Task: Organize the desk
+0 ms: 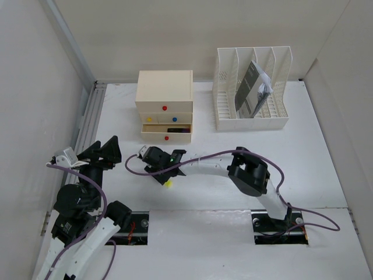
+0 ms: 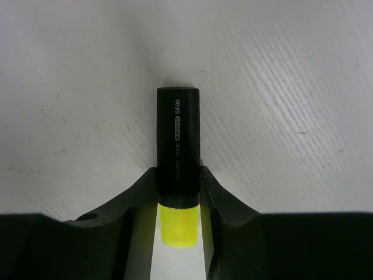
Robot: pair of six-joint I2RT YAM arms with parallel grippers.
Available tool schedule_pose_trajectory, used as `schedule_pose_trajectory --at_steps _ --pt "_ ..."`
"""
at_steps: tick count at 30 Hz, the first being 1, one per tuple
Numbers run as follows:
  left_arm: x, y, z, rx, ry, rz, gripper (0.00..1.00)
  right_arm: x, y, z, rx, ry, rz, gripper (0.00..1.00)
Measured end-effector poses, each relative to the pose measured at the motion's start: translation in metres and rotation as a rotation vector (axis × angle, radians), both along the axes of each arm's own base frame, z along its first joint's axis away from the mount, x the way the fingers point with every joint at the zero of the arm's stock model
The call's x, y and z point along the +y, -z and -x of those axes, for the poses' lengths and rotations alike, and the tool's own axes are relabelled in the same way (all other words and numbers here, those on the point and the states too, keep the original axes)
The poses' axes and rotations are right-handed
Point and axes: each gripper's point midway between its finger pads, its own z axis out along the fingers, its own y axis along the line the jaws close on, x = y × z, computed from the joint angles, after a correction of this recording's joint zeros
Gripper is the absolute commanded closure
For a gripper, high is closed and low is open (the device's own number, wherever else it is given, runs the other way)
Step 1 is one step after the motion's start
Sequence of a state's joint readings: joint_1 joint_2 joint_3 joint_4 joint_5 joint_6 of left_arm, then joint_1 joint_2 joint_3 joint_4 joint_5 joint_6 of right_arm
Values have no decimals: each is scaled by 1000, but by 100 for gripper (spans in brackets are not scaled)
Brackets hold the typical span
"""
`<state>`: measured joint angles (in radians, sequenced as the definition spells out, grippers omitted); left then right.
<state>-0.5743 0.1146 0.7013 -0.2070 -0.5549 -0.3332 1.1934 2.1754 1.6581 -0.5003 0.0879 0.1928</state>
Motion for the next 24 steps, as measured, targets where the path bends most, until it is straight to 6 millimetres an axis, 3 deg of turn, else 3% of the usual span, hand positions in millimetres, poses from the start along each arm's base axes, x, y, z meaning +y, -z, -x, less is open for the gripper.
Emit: schedule_pose_trajectory --at_steps 5,8,16,24 --pt "0 0 0 -1 0 1 30 -7 -4 -15 -102 -25 53 100" --pt "0 0 0 -2 0 1 30 -7 -17 -31 -203 -62 86 100" --pt "0 0 0 -2 0 1 30 -9 -82 -73 -439 -226 117 100" --pt "1 -1 2 -6 1 4 30 -34 -139 -144 -562 -342 150 100"
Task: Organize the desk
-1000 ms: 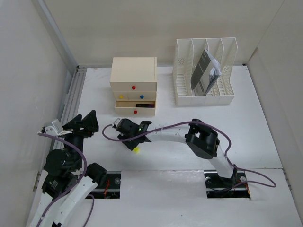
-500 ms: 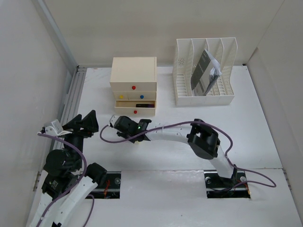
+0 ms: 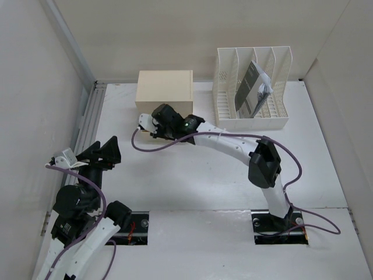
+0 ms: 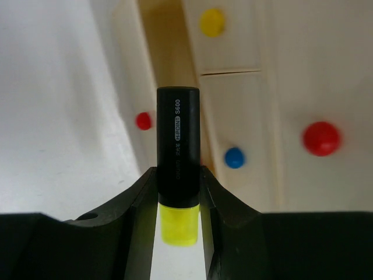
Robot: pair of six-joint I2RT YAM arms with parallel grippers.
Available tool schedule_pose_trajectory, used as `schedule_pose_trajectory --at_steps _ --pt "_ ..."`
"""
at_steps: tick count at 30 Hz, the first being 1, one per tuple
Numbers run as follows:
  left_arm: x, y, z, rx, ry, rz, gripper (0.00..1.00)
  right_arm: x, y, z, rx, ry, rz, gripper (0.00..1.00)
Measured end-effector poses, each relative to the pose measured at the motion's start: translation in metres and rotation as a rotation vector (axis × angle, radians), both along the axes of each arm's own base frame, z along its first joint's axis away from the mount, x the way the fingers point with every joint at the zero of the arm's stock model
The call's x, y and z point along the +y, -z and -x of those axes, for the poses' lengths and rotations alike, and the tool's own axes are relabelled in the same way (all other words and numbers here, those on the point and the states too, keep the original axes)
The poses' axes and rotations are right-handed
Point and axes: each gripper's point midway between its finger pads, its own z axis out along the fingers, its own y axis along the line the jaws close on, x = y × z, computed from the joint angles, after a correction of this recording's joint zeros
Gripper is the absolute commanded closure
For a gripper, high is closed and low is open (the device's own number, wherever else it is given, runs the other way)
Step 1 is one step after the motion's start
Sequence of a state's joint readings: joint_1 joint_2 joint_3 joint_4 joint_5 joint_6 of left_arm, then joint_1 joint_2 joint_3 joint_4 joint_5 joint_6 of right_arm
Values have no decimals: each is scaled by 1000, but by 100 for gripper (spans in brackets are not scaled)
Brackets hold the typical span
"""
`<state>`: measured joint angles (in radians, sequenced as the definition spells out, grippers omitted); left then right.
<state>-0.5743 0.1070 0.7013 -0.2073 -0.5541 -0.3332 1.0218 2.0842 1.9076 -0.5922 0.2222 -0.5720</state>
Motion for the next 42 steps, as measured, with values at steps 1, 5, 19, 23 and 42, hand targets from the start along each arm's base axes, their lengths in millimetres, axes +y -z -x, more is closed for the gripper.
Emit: schedule_pose_trajectory --at_steps 1,5,19,23,42 --pt "0 0 0 0 0 0 30 -3 -5 -8 -12 -6 4 100" --pt "0 0 0 0 0 0 30 -8 -21 -35 -52 -48 19 100" --pt "0 0 0 0 0 0 30 -6 32 -26 40 -329 172 100" --pt "0 0 0 0 0 0 30 -8 33 -30 44 -338 167 100" --pt "0 0 0 0 0 0 30 -10 49 -49 26 -279 175 98"
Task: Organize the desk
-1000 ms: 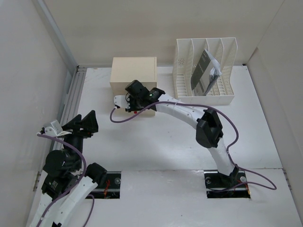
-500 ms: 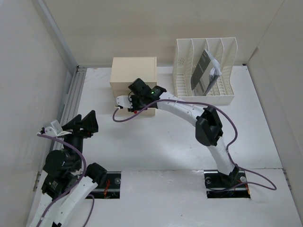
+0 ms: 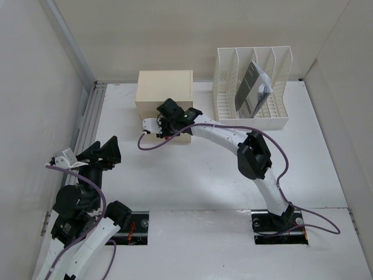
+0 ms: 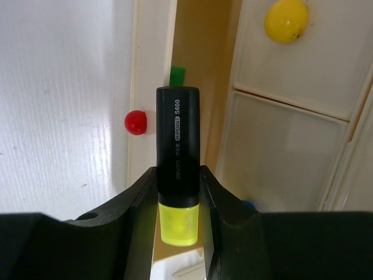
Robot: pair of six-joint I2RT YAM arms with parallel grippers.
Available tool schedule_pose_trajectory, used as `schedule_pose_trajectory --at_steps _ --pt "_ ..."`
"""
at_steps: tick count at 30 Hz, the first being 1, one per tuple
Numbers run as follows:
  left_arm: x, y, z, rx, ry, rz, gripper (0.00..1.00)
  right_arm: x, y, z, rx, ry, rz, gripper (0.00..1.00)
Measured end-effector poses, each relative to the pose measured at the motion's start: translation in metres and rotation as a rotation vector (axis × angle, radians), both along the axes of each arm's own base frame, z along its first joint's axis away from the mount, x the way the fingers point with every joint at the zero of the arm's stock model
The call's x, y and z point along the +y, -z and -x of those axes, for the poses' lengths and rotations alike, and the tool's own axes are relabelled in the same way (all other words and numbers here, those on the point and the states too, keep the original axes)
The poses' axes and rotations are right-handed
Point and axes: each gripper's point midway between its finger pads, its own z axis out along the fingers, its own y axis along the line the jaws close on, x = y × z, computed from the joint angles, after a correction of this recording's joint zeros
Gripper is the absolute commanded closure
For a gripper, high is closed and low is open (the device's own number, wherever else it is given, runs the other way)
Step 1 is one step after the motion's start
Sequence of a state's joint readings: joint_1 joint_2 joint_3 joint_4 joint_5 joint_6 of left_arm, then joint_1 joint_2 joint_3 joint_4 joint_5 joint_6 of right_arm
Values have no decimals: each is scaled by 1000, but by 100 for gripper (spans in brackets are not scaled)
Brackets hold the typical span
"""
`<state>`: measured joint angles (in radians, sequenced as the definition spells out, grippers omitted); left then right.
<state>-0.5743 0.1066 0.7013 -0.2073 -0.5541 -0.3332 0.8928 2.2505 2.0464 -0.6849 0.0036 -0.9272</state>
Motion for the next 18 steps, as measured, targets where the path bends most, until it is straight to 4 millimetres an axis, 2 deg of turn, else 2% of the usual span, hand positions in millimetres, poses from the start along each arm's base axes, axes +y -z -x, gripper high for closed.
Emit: schedule_pose_trajectory --at_steps 8,18 --pt "0 0 0 0 0 0 30 -1 0 -2 5 22 -12 91" --pt "0 0 0 0 0 0 30 -1 0 -3 12 39 -22 90"
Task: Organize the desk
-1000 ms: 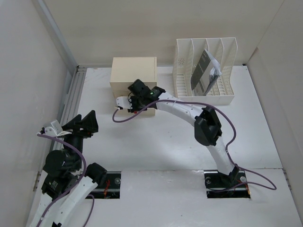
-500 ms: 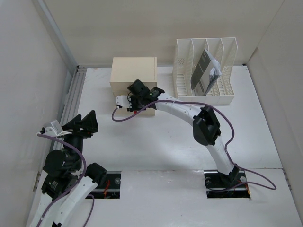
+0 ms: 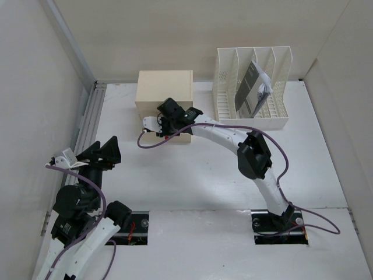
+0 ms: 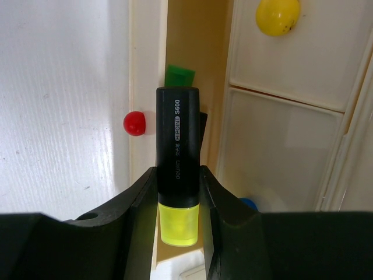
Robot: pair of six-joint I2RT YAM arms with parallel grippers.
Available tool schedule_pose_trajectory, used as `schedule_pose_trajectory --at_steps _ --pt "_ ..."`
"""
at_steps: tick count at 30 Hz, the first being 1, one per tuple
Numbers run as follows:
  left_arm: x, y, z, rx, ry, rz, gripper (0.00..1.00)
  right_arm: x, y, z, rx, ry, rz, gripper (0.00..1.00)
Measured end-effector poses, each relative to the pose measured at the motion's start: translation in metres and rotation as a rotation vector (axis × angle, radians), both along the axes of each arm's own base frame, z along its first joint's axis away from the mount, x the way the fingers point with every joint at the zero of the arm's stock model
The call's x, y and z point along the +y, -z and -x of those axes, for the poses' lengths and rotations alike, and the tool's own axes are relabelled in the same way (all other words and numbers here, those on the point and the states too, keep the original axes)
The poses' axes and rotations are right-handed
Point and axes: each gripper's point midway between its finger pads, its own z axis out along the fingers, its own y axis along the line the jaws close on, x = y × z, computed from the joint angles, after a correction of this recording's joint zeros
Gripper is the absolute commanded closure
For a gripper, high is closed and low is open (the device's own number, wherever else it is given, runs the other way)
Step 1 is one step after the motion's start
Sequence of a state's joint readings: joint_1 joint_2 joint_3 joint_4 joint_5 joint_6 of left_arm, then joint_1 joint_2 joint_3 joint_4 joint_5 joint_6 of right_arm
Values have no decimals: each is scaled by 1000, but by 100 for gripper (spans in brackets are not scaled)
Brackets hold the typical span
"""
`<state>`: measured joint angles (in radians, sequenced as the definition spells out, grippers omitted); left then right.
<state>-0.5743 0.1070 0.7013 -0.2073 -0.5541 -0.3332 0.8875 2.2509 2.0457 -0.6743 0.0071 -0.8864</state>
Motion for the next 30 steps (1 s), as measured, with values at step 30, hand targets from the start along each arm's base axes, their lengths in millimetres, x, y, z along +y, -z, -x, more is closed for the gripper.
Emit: schedule_pose_trajectory --at_steps 30 --pt "0 0 0 0 0 0 30 1 2 4 29 10 -49 83"
